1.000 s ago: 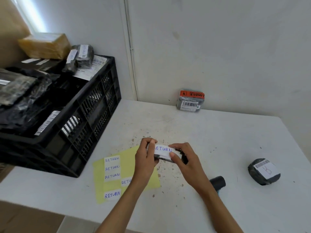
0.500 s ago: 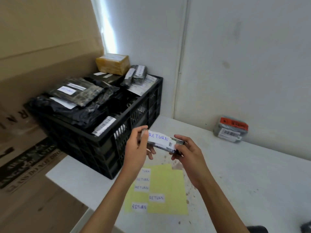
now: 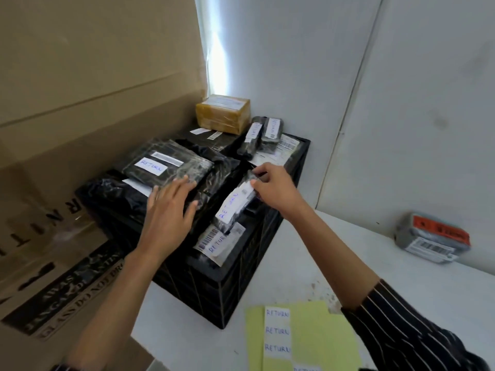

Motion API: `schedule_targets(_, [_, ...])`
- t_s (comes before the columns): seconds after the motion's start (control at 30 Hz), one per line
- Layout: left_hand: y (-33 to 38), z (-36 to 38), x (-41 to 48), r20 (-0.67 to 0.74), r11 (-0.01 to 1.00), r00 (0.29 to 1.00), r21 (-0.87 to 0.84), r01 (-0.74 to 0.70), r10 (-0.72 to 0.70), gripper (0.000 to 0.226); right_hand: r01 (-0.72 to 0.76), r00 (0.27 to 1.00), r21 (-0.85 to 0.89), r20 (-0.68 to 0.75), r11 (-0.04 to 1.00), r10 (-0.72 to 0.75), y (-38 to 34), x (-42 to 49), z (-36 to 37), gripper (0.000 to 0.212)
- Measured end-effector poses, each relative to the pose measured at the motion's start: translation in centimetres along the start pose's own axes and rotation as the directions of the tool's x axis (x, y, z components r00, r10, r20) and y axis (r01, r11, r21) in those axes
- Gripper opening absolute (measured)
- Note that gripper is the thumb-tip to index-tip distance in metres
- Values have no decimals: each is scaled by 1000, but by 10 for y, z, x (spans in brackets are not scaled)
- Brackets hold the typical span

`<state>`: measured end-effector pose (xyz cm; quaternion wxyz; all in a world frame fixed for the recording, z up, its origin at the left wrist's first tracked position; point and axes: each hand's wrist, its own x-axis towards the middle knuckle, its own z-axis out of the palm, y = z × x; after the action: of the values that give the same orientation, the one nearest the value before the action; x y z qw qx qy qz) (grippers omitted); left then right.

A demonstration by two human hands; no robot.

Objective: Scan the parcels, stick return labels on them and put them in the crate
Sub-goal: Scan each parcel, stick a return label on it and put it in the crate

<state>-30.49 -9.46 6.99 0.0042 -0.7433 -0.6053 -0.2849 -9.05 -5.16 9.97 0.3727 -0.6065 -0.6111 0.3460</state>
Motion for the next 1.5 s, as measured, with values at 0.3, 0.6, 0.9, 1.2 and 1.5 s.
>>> schedule_targets(0.3, [-32,18,3,34,996,998,-69,-55,57,35,-198,935,-255,240,946,260,-2,22,77,18])
schedule_targets(0.6, [1,13,1,-24,953,997,-293,-77,73,21,72,997,-178,36,981,-67,-4,-15,35,17])
schedule_targets(0.9, [135,42,-35,91,728,949,-664,-168,302,10,-1,957,12,-292,1000,5,88,-149,-73,9])
schedule_targets(1.2, [277,150,-144,452,642,681,-766,-34,576,21,-393,790,-138,-557,909,257,230,-334,-151,11])
schedule_targets(1.5, [448,241,-239,692,700,344,-703,123,635,22,-789,435,-54,-753,612,495,352,-444,-252,48])
